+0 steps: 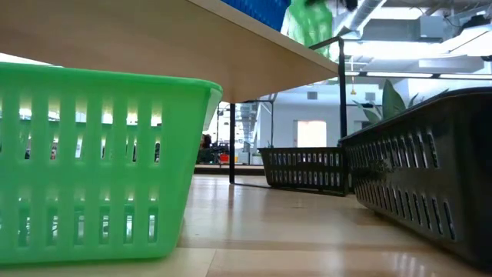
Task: Stack baskets on shelf by color
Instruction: Put the top green bin on the shelf
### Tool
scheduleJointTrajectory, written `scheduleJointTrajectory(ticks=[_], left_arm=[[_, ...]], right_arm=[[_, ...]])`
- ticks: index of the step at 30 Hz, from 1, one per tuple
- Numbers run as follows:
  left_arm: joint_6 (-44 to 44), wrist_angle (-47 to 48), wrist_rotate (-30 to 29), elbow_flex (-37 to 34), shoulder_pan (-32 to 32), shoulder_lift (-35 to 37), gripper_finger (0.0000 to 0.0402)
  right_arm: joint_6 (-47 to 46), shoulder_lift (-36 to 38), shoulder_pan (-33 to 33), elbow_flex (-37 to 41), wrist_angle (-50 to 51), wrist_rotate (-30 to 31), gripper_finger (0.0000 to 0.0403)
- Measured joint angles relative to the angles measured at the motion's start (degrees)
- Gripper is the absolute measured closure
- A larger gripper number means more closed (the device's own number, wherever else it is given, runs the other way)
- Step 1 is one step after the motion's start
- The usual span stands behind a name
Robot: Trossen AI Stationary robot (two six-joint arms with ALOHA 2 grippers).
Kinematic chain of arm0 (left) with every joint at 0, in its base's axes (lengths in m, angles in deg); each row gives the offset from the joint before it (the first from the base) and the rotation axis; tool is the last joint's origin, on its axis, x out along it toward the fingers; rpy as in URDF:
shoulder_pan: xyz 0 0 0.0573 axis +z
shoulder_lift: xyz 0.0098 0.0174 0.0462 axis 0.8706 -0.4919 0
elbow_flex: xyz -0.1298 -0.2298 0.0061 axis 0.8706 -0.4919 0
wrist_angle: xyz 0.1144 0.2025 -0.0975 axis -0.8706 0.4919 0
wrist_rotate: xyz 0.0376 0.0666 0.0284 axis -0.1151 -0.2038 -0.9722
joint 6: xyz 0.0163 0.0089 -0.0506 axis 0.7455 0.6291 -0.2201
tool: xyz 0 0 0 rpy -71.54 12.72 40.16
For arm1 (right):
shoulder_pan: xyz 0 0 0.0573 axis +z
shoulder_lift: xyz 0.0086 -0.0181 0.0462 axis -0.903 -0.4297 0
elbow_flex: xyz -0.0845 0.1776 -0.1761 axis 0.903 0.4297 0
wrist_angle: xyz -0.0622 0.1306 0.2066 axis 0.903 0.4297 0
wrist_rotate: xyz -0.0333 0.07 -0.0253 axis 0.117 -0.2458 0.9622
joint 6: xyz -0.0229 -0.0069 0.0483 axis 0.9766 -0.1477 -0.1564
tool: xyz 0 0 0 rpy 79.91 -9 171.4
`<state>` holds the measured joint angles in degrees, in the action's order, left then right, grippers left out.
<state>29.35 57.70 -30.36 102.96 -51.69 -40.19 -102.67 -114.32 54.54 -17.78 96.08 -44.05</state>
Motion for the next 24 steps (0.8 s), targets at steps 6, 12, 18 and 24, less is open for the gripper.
scheduleJointTrajectory(ticks=[6, 12, 18, 24], left_arm=[[1.48, 0.15, -1.71, 0.00, 0.00, 1.98, 0.0148], [3.23, 0.16, -2.62, 0.00, 0.00, 3.91, 0.0148], [3.82, 0.34, -3.05, 0.00, 0.00, 6.11, 0.0148], [3.82, 0.59, -3.04, 0.00, 0.00, 8.11, 0.0148]], right_arm=[[3.15, -4.57, 10.47, -6.40, -7.40, 5.94, 0.0400], [7.33, -12.64, 17.87, -11.50, -12.44, 7.43, 0.0400], [13.89, -22.59, 23.31, -17.51, -12.58, 7.40, 0.0400], [21.90, -30.94, 27.28, -23.28, -12.08, 7.27, 0.0396]])
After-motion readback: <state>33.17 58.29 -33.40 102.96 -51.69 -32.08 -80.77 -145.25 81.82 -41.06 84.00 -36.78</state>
